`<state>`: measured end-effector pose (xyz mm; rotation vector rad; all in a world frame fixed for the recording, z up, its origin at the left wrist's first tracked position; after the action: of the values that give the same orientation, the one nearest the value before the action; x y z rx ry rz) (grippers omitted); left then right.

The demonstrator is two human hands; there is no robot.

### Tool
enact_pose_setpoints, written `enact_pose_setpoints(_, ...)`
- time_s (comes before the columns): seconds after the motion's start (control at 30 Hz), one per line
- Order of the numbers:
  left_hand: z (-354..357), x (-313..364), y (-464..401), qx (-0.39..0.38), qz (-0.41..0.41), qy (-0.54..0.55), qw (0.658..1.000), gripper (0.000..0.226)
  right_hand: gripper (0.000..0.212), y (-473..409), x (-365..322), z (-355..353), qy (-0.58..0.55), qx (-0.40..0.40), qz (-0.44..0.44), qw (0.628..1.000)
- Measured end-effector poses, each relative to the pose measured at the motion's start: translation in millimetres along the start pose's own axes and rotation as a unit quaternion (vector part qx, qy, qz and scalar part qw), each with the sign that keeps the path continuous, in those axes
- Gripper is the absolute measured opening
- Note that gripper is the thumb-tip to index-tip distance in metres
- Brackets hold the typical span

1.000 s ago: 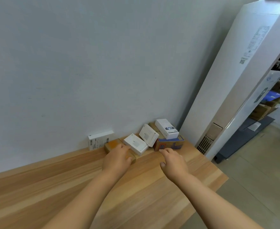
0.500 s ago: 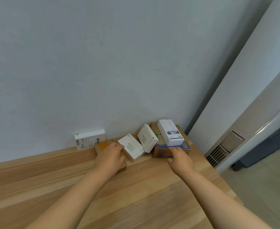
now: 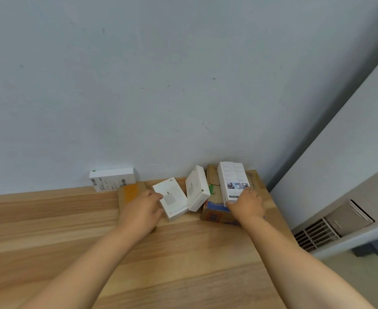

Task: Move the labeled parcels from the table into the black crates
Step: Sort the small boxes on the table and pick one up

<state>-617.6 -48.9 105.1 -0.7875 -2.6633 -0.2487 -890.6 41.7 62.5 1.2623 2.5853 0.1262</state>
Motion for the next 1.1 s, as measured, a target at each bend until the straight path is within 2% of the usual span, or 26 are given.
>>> enact_pose_setpoints(0.1, 5, -2, 0, 0.002, -0.012, 0.001, 1.0, 0.044, 0.092, -15, 0, 9, 0.001, -0.004, 0.014, 1.0)
enact_pose_setpoints(0.37, 10, -19, 11, -0.004, -0.038, -0.001, 0.999, 0.045, 0.094, -23, -3, 16, -0.041, 0.0, 0.025, 0.999)
enact_pose_setpoints(0.6, -2, -23, 23, 0.005, -0.03, 0.009, 0.999, 0.043, 0.093, 15, -18, 8, -0.072, 0.026, 0.032, 0.997)
enact_pose_setpoints(0.73, -19, -19, 34, 0.011, -0.006, 0.008, 1.0, 0.044, 0.093, 51, -35, 0, -0.119, 0.067, 0.03, 0.99)
enact_pose_setpoints(0.9, -53, -21, 50, 0.039, 0.02, 0.018, 0.999, 0.043, 0.089, 101, -70, -18, -0.162, 0.108, -0.026, 0.981)
enact_pose_setpoints(1.1, -93, -34, 67, 0.073, 0.001, 0.065, 0.995, 0.04, 0.09, 165, -135, -39, -0.206, 0.144, -0.117, 0.961)
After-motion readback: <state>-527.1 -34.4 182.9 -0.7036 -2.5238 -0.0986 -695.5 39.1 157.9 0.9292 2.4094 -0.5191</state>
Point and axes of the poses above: each hand's wrist, its own y-axis away from the middle knuckle, its own z-axis out of the palm, x = y × z, the point moved 2 cm from there along -y, towards the middle knuckle, and after that the axes turned 1 degree about -z, right-handed, at the moved point
